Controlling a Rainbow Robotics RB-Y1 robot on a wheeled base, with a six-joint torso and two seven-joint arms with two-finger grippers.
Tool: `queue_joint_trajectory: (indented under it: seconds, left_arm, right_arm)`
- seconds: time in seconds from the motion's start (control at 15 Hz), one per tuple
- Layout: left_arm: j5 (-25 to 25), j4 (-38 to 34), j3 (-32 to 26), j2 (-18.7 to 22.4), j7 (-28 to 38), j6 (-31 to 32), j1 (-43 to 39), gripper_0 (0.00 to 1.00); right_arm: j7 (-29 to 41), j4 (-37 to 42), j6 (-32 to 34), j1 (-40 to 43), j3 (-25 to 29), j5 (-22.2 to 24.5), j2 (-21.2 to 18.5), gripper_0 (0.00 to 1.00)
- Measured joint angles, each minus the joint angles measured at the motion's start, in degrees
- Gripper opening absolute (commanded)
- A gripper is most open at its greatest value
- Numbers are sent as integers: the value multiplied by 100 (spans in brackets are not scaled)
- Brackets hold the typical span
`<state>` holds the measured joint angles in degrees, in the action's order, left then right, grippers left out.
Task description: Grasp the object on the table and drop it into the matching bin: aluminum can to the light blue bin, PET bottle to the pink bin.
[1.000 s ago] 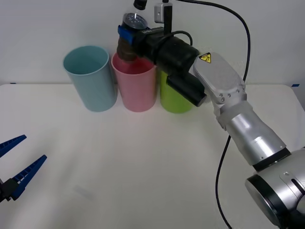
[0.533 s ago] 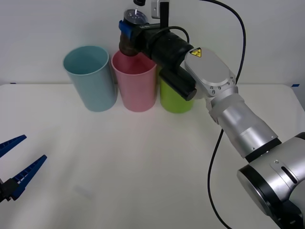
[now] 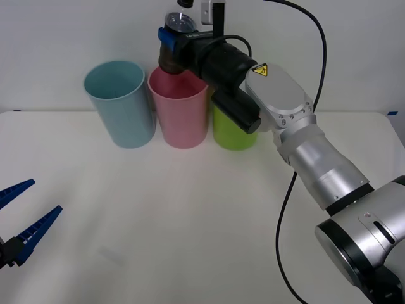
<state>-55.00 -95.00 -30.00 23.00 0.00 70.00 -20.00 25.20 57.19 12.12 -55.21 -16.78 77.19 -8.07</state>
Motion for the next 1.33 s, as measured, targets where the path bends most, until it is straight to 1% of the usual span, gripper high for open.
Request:
queue_joint_trajectory:
  seconds: [0.07, 0.8, 1.07, 1.33]
  left_arm:
    - [0, 0, 0, 0, 0, 0, 0, 100]
    - [0, 0, 0, 0, 0, 0, 0, 100]
    - [0, 0, 0, 0, 0, 0, 0, 100]
    - [0, 0, 0, 0, 0, 0, 0, 100]
  right_arm:
    - [-13, 0, -20, 0, 2, 0, -3, 100]
    - [-123, 68, 34, 85, 0, -77, -131, 100]
    - [-117, 725, 83, 586, -18, -75, -303, 100]
    - [-83, 1600, 232, 1204, -156, -74, -632, 100]
